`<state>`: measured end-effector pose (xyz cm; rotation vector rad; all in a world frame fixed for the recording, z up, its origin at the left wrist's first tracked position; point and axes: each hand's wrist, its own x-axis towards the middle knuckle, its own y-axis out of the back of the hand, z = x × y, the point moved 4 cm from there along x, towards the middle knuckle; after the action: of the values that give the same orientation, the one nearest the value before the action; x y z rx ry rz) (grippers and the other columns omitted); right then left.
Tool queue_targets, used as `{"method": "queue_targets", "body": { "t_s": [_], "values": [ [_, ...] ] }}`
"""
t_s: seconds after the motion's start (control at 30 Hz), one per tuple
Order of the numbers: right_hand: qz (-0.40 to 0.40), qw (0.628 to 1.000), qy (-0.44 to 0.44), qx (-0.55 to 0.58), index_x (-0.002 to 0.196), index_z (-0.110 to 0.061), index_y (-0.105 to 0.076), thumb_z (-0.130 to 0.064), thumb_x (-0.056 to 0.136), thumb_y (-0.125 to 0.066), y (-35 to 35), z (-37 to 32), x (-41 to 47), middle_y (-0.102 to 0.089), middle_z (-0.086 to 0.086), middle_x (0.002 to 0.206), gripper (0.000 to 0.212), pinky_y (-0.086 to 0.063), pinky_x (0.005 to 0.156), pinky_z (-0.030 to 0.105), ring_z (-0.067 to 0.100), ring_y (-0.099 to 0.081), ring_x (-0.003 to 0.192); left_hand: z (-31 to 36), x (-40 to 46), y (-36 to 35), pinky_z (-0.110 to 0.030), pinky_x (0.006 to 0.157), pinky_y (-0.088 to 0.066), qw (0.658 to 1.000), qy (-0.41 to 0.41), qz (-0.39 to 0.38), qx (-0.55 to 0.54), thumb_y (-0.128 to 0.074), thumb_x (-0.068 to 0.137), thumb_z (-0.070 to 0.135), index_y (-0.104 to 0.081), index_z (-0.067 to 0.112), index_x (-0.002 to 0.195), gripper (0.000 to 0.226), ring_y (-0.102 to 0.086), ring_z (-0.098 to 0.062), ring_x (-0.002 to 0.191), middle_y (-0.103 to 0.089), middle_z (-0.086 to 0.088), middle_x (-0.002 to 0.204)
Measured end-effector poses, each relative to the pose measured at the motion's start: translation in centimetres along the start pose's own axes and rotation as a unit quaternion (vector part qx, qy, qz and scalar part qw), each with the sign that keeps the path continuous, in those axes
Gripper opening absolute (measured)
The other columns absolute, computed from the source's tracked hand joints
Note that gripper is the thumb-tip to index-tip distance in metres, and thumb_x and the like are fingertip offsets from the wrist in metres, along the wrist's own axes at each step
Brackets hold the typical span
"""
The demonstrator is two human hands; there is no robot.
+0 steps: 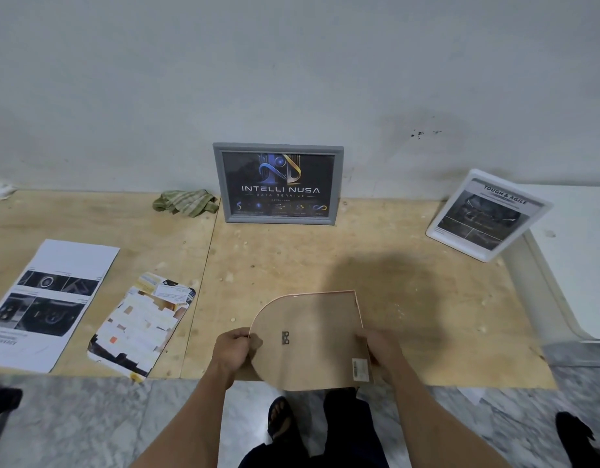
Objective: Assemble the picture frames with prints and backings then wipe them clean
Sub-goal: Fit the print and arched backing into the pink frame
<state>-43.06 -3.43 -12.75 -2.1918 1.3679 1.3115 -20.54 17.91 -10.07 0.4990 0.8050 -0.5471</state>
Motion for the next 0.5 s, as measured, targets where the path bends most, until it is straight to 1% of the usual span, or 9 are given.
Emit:
{"method": "queue_targets", "body": {
  "t_s": [0.07, 0.13, 0.17, 0.23, 0.27, 0.33, 0.4, 0.43, 0.5],
  "values": [
    [-0.005, 0.999, -0.006, 0.039, 0.093, 0.000, -0.071, -0.012, 0.084, -0.068, 0.1, 0.1, 0.1, -0.072, 0.016, 0.089, 0.016, -0.058, 0.068, 0.038, 0.031, -0.069, 0.081, 0.2, -0.4, -0.1, -0.029, 0.051, -0.043, 0.999, 0.010, -0.034, -0.019, -0.061, 0.079, -0.011, -0.072, 0.006, 0.092, 0.025, -0.050, -0.024, 0.056, -0.066, -0.014, 0.073],
    [0.007, 0.999, 0.018, 0.033, 0.094, 0.000, -0.072, -0.014, 0.083, -0.069, 0.2, -0.3, 0.3, -0.074, 0.015, 0.086, 0.019, -0.059, 0.077, 0.046, 0.031, -0.071, 0.080, 0.1, -0.6, -0.1, -0.025, 0.044, -0.040, 0.997, 0.022, -0.056, -0.041, -0.061, 0.082, -0.011, -0.067, 0.009, 0.103, 0.031, -0.049, -0.022, 0.046, -0.067, -0.013, 0.074],
    [0.013, 0.999, 0.034, 0.021, 0.095, 0.000, -0.073, -0.016, 0.083, -0.070, 0.2, -0.7, 0.2, -0.074, 0.014, 0.085, 0.020, -0.058, 0.080, 0.047, 0.031, -0.071, 0.080, 0.1, -0.7, -0.1, -0.025, 0.043, -0.040, 0.997, 0.022, -0.060, -0.048, -0.062, 0.083, -0.011, -0.065, 0.009, 0.106, 0.031, -0.050, -0.021, 0.046, -0.067, -0.014, 0.077],
    [-0.012, 0.999, 0.044, 0.007, 0.098, -0.005, -0.073, -0.021, 0.085, -0.069, 0.2, -1.5, -0.3, -0.074, 0.010, 0.087, 0.021, -0.058, 0.079, 0.042, 0.028, -0.071, 0.081, 0.3, -0.6, 0.0, -0.026, 0.046, -0.042, 0.997, 0.012, -0.050, -0.055, -0.064, 0.083, -0.008, -0.067, 0.006, 0.108, 0.028, -0.056, -0.024, 0.055, -0.070, -0.015, 0.081],
    [-0.047, 0.998, 0.043, 0.002, 0.101, -0.009, -0.072, -0.022, 0.086, -0.069, 0.0, -1.9, -1.0, -0.075, 0.007, 0.089, 0.020, -0.057, 0.076, 0.039, 0.025, -0.070, 0.082, 0.6, -0.5, 0.1, -0.027, 0.049, -0.046, 0.998, 0.004, -0.036, -0.058, -0.065, 0.083, -0.007, -0.068, 0.004, 0.105, 0.025, -0.059, -0.026, 0.060, -0.071, -0.016, 0.084],
    [-0.152, 0.987, 0.039, -0.023, 0.107, -0.016, -0.069, -0.020, 0.084, -0.072, -0.5, -2.5, -2.6, -0.074, 0.001, 0.090, 0.024, -0.053, 0.065, 0.032, 0.020, -0.068, 0.078, 1.2, -0.3, 0.2, -0.027, 0.049, -0.051, 0.997, -0.007, -0.012, -0.077, -0.065, 0.084, -0.009, -0.069, 0.003, 0.092, 0.014, -0.062, -0.027, 0.064, -0.071, -0.019, 0.086],
    [-0.224, 0.973, 0.035, -0.039, 0.110, -0.013, -0.062, -0.009, 0.079, -0.076, -0.9, -2.3, -3.5, -0.067, 0.003, 0.081, 0.034, -0.047, 0.052, 0.028, 0.019, -0.059, 0.064, 1.8, -0.5, 0.1, -0.024, 0.042, -0.051, 0.994, -0.020, 0.002, -0.104, -0.064, 0.084, -0.010, -0.067, 0.005, 0.085, 0.015, -0.060, -0.027, 0.063, -0.069, -0.019, 0.087],
    [-0.230, 0.972, 0.037, -0.040, 0.111, -0.010, -0.059, -0.004, 0.076, -0.078, -0.9, -2.1, -3.6, -0.064, 0.005, 0.076, 0.040, -0.046, 0.049, 0.029, 0.018, -0.055, 0.058, 2.1, -0.5, -0.1, -0.025, 0.042, -0.052, 0.993, -0.025, -0.002, -0.119, -0.065, 0.084, -0.010, -0.066, 0.007, 0.088, 0.017, -0.061, -0.027, 0.065, -0.069, -0.019, 0.090],
    [-0.212, 0.976, 0.036, -0.027, 0.115, -0.006, -0.054, 0.000, 0.072, -0.080, -0.8, -1.7, -3.8, -0.059, 0.007, 0.072, 0.051, -0.046, 0.048, 0.030, 0.018, -0.051, 0.053, 2.4, -0.8, -0.8, -0.034, 0.052, -0.059, 0.989, -0.029, -0.052, -0.134, -0.066, 0.084, -0.011, -0.064, 0.014, 0.101, 0.030, -0.067, -0.030, 0.075, -0.071, -0.013, 0.098]
  ]
}}
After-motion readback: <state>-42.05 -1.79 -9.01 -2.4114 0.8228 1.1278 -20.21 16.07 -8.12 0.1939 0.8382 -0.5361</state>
